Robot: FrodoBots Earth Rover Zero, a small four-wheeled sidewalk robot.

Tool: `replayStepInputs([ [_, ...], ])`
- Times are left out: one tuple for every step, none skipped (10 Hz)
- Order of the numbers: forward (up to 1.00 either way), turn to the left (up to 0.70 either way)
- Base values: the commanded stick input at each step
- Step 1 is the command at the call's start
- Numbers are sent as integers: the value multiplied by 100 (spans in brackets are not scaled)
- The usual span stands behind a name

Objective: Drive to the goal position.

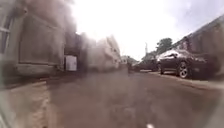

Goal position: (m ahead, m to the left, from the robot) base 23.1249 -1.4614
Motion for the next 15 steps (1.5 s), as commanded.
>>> replayStepInputs([
  [70,1],
  [70,1],
  [70,1],
  [70,1],
  [70,1],
  [70,1],
  [70,1],
  [70,1],
  [70,1],
  [70,1],
  [70,1],
  [70,1],
  [70,1],
  [70,1],
  [70,1],
])
